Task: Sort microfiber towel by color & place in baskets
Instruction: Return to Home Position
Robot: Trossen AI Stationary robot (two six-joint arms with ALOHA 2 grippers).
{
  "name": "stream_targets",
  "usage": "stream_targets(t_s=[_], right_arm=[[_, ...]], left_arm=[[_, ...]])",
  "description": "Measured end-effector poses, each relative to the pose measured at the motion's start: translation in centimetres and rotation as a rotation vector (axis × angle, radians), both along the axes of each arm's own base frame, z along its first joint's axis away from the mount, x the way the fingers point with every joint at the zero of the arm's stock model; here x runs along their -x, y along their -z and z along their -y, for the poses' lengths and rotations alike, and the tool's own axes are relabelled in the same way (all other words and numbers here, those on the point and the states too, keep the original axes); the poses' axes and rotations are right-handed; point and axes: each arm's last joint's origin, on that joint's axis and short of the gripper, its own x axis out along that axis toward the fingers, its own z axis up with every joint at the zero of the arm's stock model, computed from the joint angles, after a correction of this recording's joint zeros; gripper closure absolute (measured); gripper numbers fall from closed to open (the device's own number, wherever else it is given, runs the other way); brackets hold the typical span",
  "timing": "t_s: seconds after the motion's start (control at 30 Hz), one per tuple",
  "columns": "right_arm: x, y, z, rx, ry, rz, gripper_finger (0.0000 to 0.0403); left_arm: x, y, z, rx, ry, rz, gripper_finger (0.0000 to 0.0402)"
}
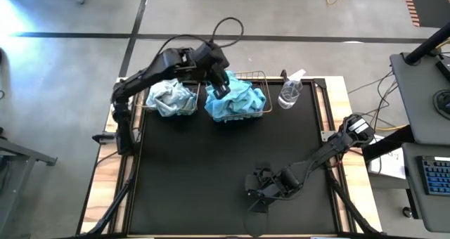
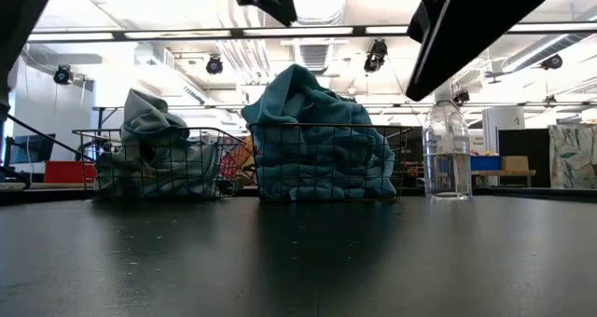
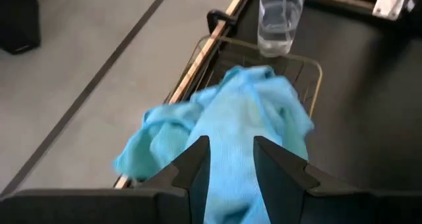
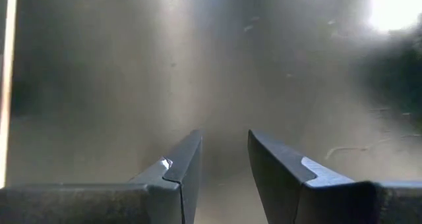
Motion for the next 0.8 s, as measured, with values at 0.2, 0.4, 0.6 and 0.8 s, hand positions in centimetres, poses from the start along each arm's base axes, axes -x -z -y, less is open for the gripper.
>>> stream_targets(t_s=[0.2,0.4,0.6,0.8], right_arm=[[0.0,0.0,0.1,0.025,0.004,0.008,0.0284],[0.0,0.0,0.0,0.013,-0.004,0.002,0.0284],[0.0,0.0,0.0,0.012,-0.004,0.005,0.0284],[0.0,0.0,0.0,0.011,-0.003,0.006,0.0284]], left_arm=[[1.7,-0.5,4.1,0.021,0.040,-0.010,0.0310],[2.9,1.1,10.5,0.022,0.125,-0.027,0.0317],[4.5,4.7,17.5,-0.033,0.180,-0.004,0.0318],[5.8,8.4,23.2,-0.039,0.372,-0.070,0.0318]])
